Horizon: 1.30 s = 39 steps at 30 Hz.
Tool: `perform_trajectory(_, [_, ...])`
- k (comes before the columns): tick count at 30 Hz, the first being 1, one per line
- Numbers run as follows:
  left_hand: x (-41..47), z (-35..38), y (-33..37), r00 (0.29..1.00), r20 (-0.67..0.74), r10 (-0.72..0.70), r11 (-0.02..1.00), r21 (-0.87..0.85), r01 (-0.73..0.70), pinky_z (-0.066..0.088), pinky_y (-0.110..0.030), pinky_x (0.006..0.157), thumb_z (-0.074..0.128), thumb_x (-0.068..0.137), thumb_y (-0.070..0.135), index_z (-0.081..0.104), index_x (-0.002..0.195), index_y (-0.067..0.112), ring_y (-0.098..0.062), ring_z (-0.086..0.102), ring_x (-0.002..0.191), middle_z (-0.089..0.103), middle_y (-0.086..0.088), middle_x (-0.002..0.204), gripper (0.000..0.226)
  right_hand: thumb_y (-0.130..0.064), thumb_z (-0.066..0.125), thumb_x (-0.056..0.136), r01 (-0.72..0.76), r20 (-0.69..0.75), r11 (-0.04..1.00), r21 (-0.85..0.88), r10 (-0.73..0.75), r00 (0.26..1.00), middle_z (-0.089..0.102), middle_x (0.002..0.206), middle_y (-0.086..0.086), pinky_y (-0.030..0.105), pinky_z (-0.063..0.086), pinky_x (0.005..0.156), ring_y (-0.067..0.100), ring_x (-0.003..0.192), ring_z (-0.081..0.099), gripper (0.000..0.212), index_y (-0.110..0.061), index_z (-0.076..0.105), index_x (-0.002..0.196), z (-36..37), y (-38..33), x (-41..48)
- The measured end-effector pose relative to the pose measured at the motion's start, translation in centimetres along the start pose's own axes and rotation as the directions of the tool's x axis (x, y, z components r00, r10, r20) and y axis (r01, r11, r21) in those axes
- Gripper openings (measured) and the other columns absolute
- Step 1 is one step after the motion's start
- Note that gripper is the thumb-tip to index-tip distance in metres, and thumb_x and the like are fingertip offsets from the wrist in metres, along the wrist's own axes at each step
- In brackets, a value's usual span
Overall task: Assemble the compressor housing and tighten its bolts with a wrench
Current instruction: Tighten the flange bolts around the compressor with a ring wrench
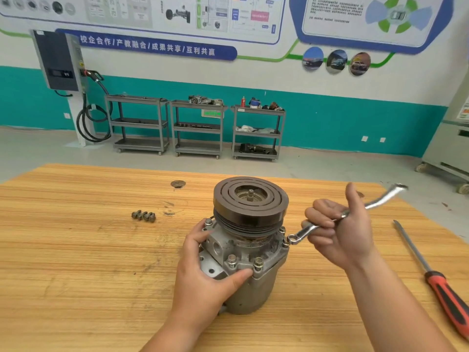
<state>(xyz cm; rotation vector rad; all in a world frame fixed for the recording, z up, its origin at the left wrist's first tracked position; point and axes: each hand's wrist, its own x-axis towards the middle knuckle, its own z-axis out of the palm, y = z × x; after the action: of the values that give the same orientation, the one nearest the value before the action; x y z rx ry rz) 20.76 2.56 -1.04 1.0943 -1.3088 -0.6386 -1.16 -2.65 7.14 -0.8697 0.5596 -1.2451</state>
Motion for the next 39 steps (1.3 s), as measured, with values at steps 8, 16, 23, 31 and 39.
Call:
perform_trajectory(8, [-0.3,0.1,-0.2,1.000,0.023,-0.016,1.000,-0.003,0.016,0.043,-0.038,0.102,0.078,0.041,0.062,0.040,0.103,0.064,0.000,0.043,0.127,0.034,0.039,0.135,0.073,-0.068,0.035,0.081,-0.262,0.147,0.964,0.039,0.253,0.956,0.039,0.042,-0.007,0.013,0.023,0.027,0.005,0.040,0.018,0.060,-0.020,0.039,0.045,-1.3,0.2,4.2])
perform_trajectory(16, [6.4,-2.1,-1.2,0.972,0.099,-0.212,0.930,-0.284,0.231,0.049,-0.023,0.071,0.063,0.085,0.022,0.066,0.097,0.020,-0.017,0.065,0.088,0.069,0.005,0.089,0.013,-0.065,0.030,0.088,0.080,-0.287,0.994,0.074,-0.056,0.956,0.032,0.043,-0.006,0.017,0.011,0.035,0.005,0.035,0.017,0.063,-0.023,0.036,0.042,0.2,1.5,0.2])
perform_trajectory(23, [7.4,-2.0,-2.3,0.963,0.223,-0.150,0.905,-0.360,0.224,0.047,-0.027,0.065,0.077,0.069,0.016,0.065,0.065,0.021,-0.019,0.057,0.073,0.062,-0.005,0.076,0.014,-0.027,0.057,0.089,0.400,-0.388,0.770,-0.497,-0.610,0.691,0.048,0.050,-0.005,0.019,0.035,0.043,0.005,0.043,0.037,0.041,-0.017,0.048,0.050,4.6,7.8,-5.6])
perform_trajectory(31, [6.9,-1.5,-2.7,0.984,0.113,-0.140,0.877,-0.447,0.176,0.048,-0.033,0.071,0.080,0.064,0.016,0.067,0.060,0.021,-0.020,0.059,0.074,0.066,-0.001,0.074,0.014,-0.040,0.057,0.071,0.561,-0.233,0.655,-0.507,-0.730,0.642,0.056,0.056,-0.004,0.012,0.037,0.050,0.005,0.052,0.046,0.028,-0.022,0.056,0.051,5.4,5.8,-5.8])
perform_trajectory(39, [7.0,-1.4,-3.0,0.982,0.136,-0.131,0.855,-0.485,0.182,0.051,-0.035,0.078,0.061,0.073,0.021,0.074,0.072,0.016,-0.022,0.063,0.083,0.069,-0.006,0.085,0.014,-0.064,0.032,0.078,0.114,-0.118,0.993,-0.018,-0.116,0.986,0.036,0.042,-0.003,0.018,0.024,0.038,0.011,0.041,0.030,0.059,-0.020,0.040,0.039,-0.5,1.3,0.7])
